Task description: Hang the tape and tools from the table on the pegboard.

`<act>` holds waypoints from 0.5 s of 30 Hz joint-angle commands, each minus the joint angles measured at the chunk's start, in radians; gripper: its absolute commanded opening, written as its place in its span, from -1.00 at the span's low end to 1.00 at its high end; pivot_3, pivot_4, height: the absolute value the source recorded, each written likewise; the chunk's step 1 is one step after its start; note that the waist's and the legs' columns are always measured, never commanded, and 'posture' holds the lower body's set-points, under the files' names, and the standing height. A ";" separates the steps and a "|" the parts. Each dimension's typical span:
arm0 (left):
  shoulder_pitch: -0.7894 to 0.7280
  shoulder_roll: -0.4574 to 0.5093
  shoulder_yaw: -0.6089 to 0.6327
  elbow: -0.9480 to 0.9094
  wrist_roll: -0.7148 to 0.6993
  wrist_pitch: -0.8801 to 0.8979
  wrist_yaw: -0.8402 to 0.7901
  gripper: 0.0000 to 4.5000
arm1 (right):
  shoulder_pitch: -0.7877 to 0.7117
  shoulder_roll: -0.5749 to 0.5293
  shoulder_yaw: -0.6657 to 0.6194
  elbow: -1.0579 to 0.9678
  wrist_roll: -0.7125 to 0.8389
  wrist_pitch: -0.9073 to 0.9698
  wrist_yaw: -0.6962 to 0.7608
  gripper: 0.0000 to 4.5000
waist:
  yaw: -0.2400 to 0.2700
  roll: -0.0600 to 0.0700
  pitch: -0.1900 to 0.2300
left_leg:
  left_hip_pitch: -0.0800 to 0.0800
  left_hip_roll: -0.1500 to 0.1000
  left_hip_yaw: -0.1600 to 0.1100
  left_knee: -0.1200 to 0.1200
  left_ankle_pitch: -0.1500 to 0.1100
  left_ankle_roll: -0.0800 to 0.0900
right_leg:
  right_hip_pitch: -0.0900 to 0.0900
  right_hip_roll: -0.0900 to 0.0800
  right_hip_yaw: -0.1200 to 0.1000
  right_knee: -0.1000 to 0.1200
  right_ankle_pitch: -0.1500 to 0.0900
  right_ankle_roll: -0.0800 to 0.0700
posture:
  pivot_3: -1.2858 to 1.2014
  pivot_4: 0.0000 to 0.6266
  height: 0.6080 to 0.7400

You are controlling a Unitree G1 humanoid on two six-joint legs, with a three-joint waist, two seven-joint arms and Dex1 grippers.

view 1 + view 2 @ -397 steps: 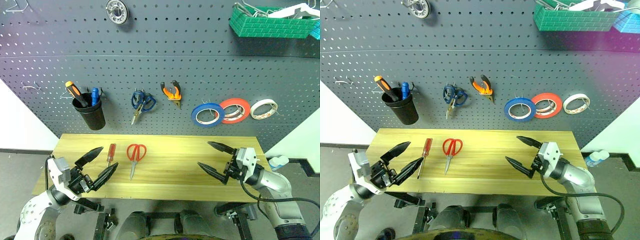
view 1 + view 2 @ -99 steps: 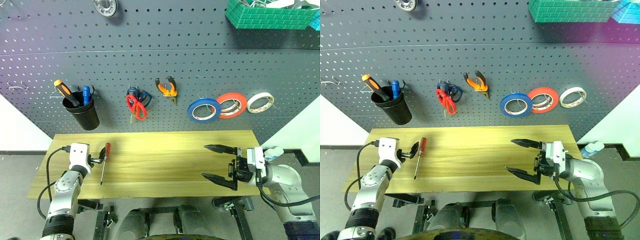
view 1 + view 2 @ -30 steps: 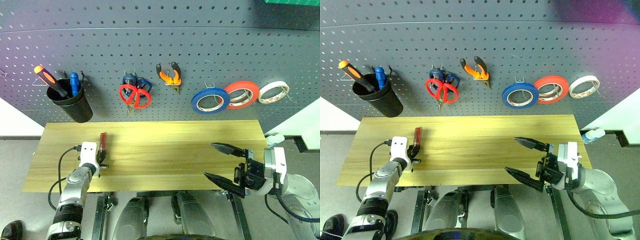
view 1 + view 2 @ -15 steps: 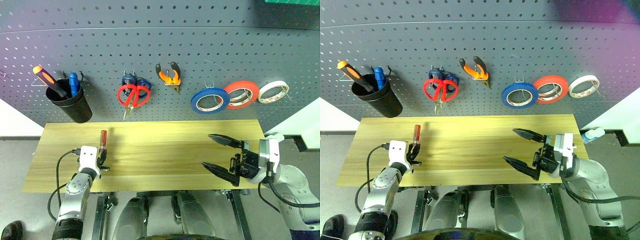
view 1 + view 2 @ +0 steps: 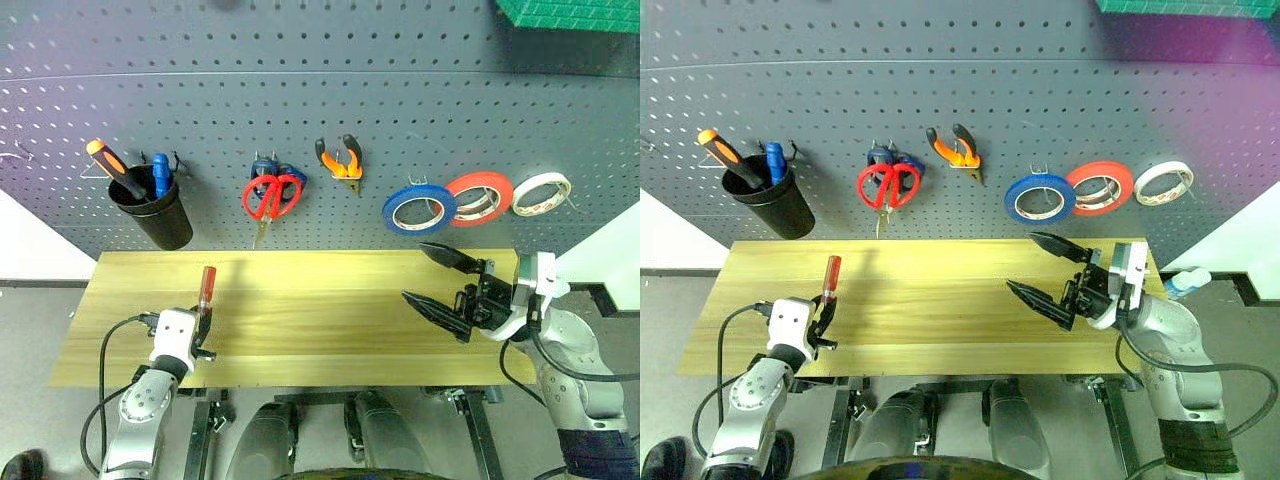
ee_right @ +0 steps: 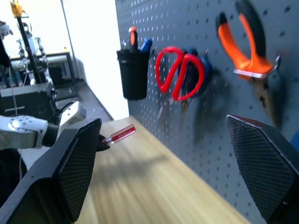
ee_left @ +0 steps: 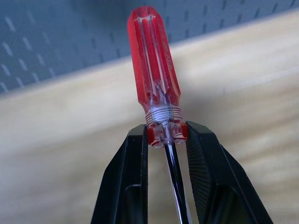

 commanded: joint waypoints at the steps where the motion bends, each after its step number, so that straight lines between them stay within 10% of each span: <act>1: 0.011 0.012 0.002 -0.051 0.014 -0.064 0.005 -0.64 | -0.020 0.012 -0.020 0.008 0.022 -0.024 0.022 1.00 | 0.000 0.002 -0.016 | 0.001 0.000 0.000 0.000 0.000 0.000 | 0.001 0.000 0.000 0.000 0.000 0.000 | -0.04 -0.87 0.91; 15: -0.026 0.072 -0.008 -0.121 0.138 -0.246 0.037 -0.64 | -0.071 0.028 -0.032 0.237 0.011 -0.125 0.180 1.00 | 0.001 0.008 -0.095 | 0.006 0.000 0.001 0.002 0.000 0.000 | 0.006 0.001 0.001 0.003 0.001 0.000 | -0.03 -1.00 0.91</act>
